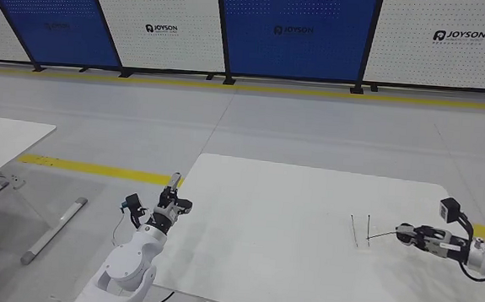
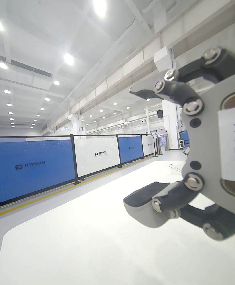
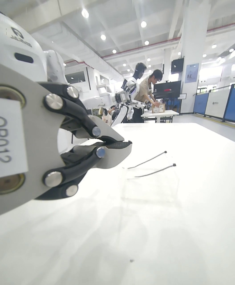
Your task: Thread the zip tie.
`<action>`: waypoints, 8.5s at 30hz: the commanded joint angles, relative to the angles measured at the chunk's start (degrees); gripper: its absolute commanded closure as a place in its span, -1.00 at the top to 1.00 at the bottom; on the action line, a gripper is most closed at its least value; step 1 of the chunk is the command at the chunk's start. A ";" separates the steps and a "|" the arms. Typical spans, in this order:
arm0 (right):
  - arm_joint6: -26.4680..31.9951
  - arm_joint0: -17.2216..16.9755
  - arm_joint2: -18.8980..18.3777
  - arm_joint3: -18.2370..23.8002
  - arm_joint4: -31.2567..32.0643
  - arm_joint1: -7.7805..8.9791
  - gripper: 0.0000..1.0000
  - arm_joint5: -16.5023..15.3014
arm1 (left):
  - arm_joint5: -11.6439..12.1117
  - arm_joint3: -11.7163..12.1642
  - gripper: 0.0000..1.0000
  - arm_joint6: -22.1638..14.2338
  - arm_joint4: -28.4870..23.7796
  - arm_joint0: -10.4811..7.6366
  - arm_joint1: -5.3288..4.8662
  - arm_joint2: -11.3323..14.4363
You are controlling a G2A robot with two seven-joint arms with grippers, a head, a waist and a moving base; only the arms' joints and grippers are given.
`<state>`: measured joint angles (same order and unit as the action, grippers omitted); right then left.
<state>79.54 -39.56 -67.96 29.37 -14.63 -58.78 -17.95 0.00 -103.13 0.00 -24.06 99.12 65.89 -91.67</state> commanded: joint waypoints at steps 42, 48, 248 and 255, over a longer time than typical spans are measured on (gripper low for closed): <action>-5.86 -28.06 -15.39 35.31 -14.81 4.36 -1.00 -0.23 | 0.00 0.00 1.00 0.00 0.00 0.00 0.00 0.00; -10.07 -29.21 -14.59 37.77 -13.90 4.11 -1.00 -0.20 | 0.00 0.00 1.00 0.00 0.00 0.00 0.00 0.00; -52.92 -43.80 -0.46 63.36 8.12 -2.50 -1.00 -1.53 | 5.58 2.67 1.00 -19.30 39.36 -12.32 1.05 29.50; -53.02 -43.72 -0.02 64.08 9.27 -2.59 -1.00 -1.53 | 7.72 4.45 1.00 -19.17 26.21 -13.14 1.48 28.18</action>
<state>26.49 -83.34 -68.17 93.19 -5.89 -61.34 -19.46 7.67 -99.06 -19.41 4.95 86.20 67.31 -63.13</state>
